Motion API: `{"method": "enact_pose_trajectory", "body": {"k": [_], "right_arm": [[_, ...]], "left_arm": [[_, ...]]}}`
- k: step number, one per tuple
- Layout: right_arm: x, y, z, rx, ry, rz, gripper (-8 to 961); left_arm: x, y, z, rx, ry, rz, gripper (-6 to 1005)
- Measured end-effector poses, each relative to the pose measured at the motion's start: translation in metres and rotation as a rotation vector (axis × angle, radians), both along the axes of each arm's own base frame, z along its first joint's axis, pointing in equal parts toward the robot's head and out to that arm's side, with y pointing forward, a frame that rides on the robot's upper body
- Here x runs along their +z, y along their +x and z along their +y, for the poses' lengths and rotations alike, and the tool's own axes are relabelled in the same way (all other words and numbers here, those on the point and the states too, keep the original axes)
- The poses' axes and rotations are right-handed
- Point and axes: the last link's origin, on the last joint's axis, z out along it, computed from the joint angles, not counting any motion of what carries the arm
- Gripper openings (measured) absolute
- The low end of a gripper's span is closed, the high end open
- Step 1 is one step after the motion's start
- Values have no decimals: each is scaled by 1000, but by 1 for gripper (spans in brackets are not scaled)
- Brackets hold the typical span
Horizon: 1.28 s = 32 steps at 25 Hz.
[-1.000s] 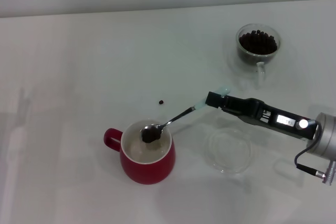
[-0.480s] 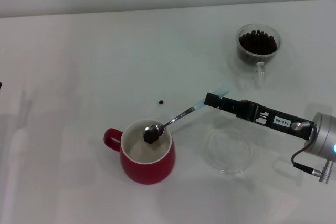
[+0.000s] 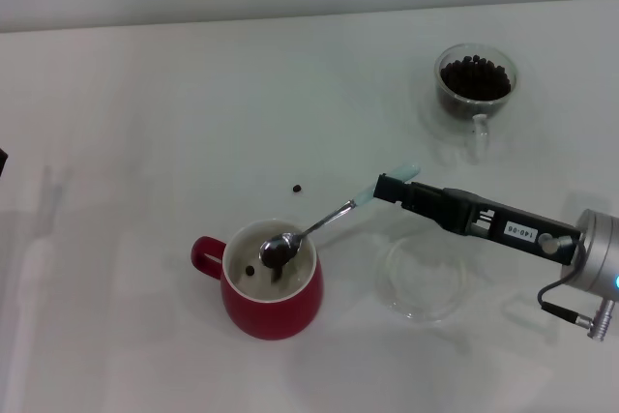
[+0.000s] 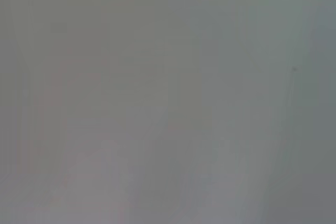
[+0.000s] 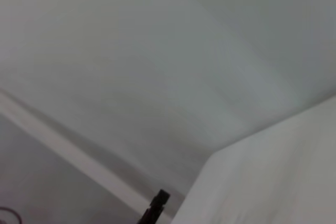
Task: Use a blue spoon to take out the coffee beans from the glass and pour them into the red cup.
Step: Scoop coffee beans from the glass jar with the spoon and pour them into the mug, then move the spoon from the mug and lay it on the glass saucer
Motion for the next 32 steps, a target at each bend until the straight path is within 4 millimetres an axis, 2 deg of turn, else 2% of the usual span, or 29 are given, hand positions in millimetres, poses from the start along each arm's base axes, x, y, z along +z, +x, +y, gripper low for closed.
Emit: {"method": "enact_pose_trajectory", "body": {"k": [22, 28, 32], "right_arm": [[0, -15, -3, 232, 153, -75, 182], [4, -13, -1, 205, 194, -58, 183], [17, -6, -3, 154, 242, -8, 184]], "left_arm": [[1, 0, 1, -4, 5, 1, 798], [2, 0, 1, -3, 7, 2, 798], [2, -1, 1, 2, 10, 1, 797]]}}
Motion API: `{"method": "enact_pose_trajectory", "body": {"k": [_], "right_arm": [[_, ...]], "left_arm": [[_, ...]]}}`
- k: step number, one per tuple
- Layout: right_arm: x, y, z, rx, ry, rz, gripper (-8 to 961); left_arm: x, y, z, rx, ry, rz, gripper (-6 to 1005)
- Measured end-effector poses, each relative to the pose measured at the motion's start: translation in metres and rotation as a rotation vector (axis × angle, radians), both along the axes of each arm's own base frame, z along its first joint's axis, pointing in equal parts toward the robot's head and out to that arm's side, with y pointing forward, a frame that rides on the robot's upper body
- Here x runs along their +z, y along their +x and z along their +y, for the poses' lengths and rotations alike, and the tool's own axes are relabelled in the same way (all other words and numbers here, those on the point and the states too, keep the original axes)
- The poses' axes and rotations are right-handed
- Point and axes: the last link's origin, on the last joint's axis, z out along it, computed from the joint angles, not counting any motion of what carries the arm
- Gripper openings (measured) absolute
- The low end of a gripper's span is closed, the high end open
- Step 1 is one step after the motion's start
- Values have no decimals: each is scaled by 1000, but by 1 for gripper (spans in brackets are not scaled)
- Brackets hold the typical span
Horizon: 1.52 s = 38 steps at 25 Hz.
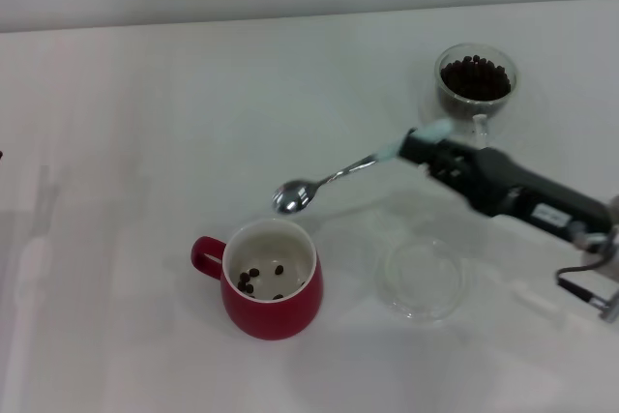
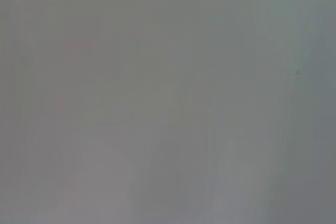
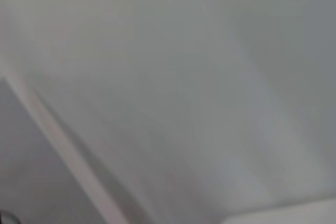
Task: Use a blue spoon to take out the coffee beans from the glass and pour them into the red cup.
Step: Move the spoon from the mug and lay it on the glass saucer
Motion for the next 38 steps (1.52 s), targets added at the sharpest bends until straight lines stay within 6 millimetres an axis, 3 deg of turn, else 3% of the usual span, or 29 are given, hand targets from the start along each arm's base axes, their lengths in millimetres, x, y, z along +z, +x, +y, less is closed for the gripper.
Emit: {"method": "enact_pose_trajectory", "body": {"k": [8, 13, 25, 38], "right_arm": [[38, 35, -25, -126, 90, 146, 185], [51, 60, -36, -209, 0, 103, 186], [30, 81, -39, -293, -117, -76, 187], [32, 91, -32, -332, -110, -136, 189]], "left_arm": [[1, -1, 0, 2, 5, 0, 796], [2, 0, 1, 0, 7, 3, 796], [3, 0, 3, -4, 7, 6, 797], [3, -1, 3, -2, 9, 10, 796]]}}
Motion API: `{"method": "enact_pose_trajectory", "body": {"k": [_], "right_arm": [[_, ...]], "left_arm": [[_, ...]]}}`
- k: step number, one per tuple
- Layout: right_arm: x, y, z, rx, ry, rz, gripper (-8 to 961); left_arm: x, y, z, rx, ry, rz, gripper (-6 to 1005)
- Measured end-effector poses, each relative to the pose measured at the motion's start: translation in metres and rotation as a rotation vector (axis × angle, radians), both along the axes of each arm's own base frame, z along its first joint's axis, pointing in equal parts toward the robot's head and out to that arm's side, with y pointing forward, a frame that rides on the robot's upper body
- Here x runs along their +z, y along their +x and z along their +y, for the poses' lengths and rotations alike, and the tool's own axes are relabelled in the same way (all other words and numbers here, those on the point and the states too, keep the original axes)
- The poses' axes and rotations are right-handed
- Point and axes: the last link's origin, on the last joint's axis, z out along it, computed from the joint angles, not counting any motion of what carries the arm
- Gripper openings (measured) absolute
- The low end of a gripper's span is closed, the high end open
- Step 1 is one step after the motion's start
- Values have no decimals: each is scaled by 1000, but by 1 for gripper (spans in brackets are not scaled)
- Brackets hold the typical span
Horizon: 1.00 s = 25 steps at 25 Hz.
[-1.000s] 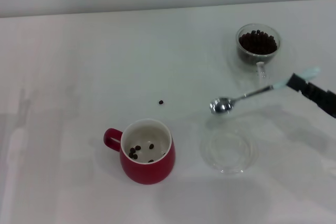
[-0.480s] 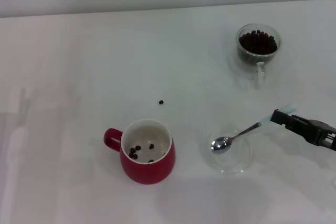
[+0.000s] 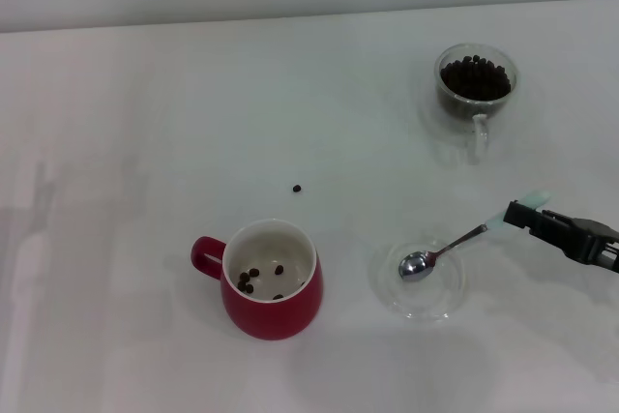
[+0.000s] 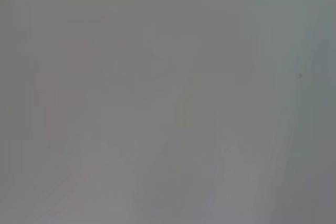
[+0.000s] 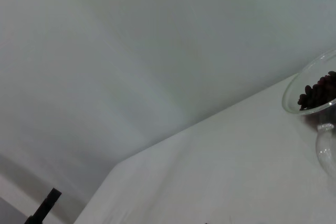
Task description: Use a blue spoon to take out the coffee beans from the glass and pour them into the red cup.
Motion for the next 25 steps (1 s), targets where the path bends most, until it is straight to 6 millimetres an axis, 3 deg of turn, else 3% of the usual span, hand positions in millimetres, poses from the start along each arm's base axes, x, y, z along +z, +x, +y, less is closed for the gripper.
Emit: {"method": "enact_pose_trajectory", "body": {"k": [22, 25], "right_arm": [[-6, -4, 3, 26, -22, -13, 192], [-5, -5, 3, 30, -21, -8, 253]], "left_arm": [[2, -2, 0, 4, 5, 6, 795], [2, -2, 0, 5, 6, 7, 795]]}}
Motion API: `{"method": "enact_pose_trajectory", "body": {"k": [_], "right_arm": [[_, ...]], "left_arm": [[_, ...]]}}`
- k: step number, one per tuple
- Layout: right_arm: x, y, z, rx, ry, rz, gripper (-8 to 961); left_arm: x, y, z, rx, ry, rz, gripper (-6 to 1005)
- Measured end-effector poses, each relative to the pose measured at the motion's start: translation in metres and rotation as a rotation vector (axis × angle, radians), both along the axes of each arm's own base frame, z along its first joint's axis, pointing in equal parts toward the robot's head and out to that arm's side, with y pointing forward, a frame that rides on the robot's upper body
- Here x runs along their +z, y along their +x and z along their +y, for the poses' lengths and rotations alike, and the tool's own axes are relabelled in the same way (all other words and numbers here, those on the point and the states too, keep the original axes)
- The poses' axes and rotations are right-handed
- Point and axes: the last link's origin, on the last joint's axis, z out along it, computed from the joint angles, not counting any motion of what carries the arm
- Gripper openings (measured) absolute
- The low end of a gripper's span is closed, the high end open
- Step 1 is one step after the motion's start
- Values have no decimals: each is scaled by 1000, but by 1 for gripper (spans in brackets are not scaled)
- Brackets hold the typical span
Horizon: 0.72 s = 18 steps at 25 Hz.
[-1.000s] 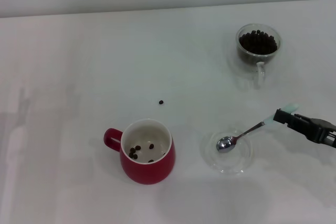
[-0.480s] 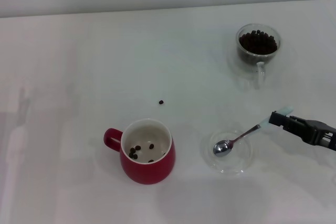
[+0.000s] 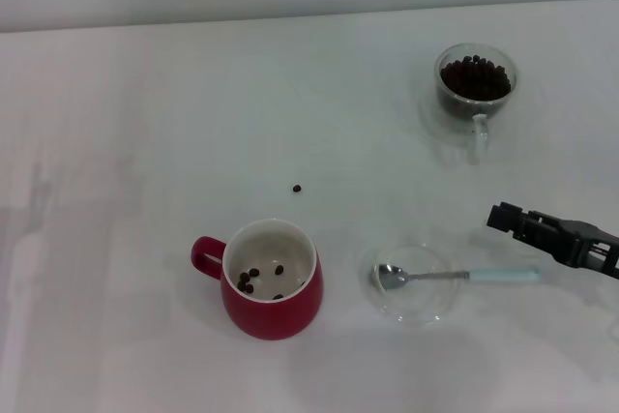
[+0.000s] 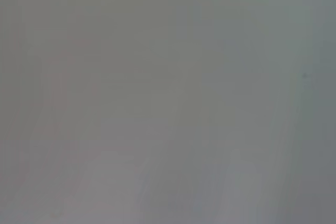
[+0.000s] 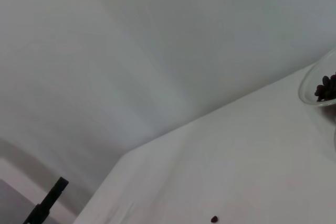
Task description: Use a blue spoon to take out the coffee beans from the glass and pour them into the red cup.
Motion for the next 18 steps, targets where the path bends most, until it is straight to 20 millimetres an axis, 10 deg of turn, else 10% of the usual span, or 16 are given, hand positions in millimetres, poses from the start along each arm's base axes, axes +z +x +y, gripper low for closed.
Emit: {"method": "enact_pose_trajectory", "body": {"k": [18], "right_arm": [[33, -33, 44, 185, 389, 24, 358]], "left_arm": [[1, -1, 1, 5, 8, -2, 797]]}}
